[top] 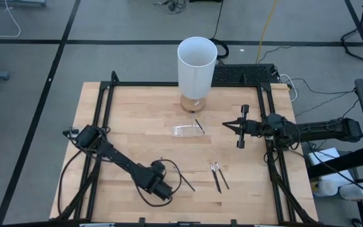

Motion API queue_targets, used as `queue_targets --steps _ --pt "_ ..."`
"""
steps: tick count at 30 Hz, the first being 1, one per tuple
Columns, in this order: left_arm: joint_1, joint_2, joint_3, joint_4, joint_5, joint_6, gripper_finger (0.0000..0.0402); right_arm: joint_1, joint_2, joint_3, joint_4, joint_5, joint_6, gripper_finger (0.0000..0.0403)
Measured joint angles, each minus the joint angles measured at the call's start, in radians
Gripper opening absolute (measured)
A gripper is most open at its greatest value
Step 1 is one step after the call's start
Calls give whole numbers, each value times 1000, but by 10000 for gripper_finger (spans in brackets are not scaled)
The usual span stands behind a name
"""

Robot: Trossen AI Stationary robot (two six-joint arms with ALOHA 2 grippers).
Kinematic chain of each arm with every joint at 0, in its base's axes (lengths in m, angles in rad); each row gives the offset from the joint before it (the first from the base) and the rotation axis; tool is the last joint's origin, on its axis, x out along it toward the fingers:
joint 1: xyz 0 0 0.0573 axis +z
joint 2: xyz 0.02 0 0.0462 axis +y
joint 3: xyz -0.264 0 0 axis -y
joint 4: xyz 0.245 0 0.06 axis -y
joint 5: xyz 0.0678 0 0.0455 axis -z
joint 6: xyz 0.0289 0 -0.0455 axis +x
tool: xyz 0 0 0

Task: Put items in baskets/containers
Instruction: Move the eyeshadow brush

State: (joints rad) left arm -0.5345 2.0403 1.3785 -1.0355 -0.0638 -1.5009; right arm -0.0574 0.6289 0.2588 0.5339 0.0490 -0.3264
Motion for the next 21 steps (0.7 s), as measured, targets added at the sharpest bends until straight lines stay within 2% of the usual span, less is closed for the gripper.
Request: queue_targets --steps 13,21 --pt "27 2 -4 -36 -72 20 31 0 0 0 0 -1 19 0" --pt "33 2 -3 7 -75 108 30 0 0 0 2 0 3 0"
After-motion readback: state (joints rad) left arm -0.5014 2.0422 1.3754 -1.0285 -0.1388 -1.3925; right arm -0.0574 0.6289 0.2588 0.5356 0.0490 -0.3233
